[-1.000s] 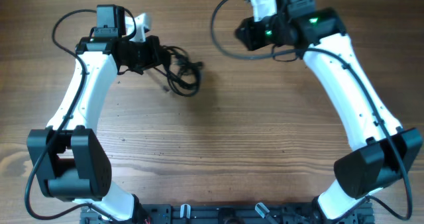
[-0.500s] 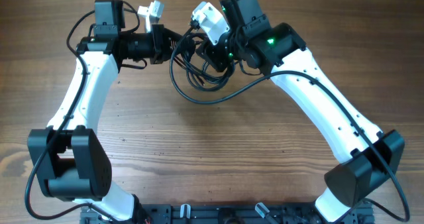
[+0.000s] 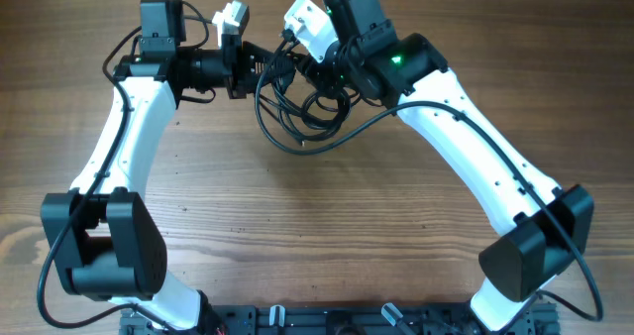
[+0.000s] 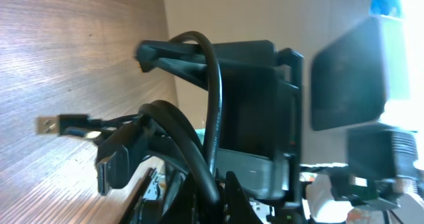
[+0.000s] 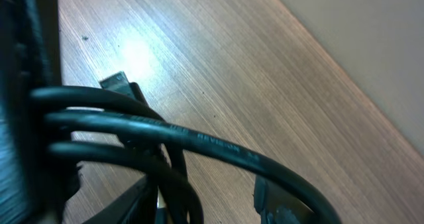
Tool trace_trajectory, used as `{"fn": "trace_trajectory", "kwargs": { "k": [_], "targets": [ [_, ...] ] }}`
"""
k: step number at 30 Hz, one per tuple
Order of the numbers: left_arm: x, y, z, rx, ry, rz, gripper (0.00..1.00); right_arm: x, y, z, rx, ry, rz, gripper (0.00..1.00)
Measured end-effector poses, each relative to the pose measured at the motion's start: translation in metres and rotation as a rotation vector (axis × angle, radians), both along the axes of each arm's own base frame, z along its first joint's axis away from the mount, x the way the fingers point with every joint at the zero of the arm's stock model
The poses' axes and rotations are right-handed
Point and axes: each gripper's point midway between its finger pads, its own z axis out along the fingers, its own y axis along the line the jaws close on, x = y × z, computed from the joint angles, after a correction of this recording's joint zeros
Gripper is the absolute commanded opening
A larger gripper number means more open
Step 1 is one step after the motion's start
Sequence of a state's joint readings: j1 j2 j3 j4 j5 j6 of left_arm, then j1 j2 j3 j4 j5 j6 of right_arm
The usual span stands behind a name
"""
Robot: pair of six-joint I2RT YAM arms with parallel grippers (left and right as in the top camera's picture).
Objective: Untangle cables
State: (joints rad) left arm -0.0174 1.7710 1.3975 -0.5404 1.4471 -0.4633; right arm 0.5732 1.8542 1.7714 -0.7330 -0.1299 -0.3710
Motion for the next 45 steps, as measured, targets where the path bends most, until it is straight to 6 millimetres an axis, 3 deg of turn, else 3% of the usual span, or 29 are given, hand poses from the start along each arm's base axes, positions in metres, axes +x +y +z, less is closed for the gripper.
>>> {"fn": "trace_trajectory", "kwargs": {
  "k": [2, 4, 10, 13, 16, 22, 25, 27, 30, 33, 36, 37, 38, 39, 42, 45],
  "targets": [
    [-0.001, 0.0, 0.002, -0.011, 0.004, -0.008, 0.04, 0.0, 0.002, -0.004, -0.004, 0.006, 0.004, 0.12],
    [-0.002, 0.0, 0.003, -0.015, 0.004, -0.01, 0.04, -0.001, 0.005, -0.005, 0.01, 0.015, 0.001, 0.05],
    [0.004, 0.008, 0.001, -0.006, 0.002, 0.019, 0.04, -0.004, 0.007, 0.0, 0.155, 0.133, -0.027, 0.04],
    [0.013, 0.014, -0.009, 0.055, 0.004, 0.078, 0.04, -0.01, 0.001, 0.005, 0.271, 0.24, 0.02, 0.04],
    [0.022, 0.016, -0.024, 0.144, 0.013, 0.138, 0.04, -0.024, -0.01, 0.014, 0.381, 0.354, 0.11, 0.04],
    [0.02, 0.013, -0.019, 0.191, -0.012, 0.161, 0.06, -0.046, -0.018, 0.023, 0.465, 0.428, 0.252, 0.04],
    [0.025, 0.017, -0.026, 0.234, -0.009, 0.199, 0.13, -0.059, -0.019, 0.028, 0.503, 0.465, 0.31, 0.04],
    [0.042, 0.035, -0.041, 0.339, -0.013, 0.303, 0.14, -0.072, -0.018, 0.041, 0.577, 0.5, 0.378, 0.04],
    [0.066, 0.082, -0.07, 0.48, 0.029, 0.472, 0.11, -0.09, -0.016, 0.079, 0.702, 0.471, 0.507, 0.04],
    [0.064, 0.083, -0.082, 0.541, 0.063, 0.487, 0.08, -0.102, -0.015, 0.105, 0.787, 0.441, 0.606, 0.04],
    [0.054, 0.059, -0.087, 0.566, 0.062, 0.427, 0.11, -0.098, -0.013, 0.111, 0.802, 0.425, 0.614, 0.04],
    [0.052, 0.051, -0.087, 0.574, 0.037, 0.401, 0.17, -0.083, -0.012, 0.102, 0.758, 0.447, 0.505, 0.04],
    [0.047, 0.035, -0.087, 0.579, 0.005, 0.357, 0.19, -0.079, -0.012, 0.098, 0.744, 0.462, 0.465, 0.04],
    [0.046, 0.032, -0.087, 0.58, -0.019, 0.342, 0.19, -0.072, -0.013, 0.092, 0.72, 0.473, 0.4, 0.04],
    [0.049, 0.032, -0.083, 0.573, -0.09, 0.319, 0.24, -0.046, -0.02, 0.073, 0.644, 0.483, 0.188, 0.04],
    [0.057, 0.06, -0.082, 0.579, -0.11, 0.364, 0.38, -0.031, -0.028, 0.062, 0.608, 0.491, 0.042, 0.04]
  ]
}}
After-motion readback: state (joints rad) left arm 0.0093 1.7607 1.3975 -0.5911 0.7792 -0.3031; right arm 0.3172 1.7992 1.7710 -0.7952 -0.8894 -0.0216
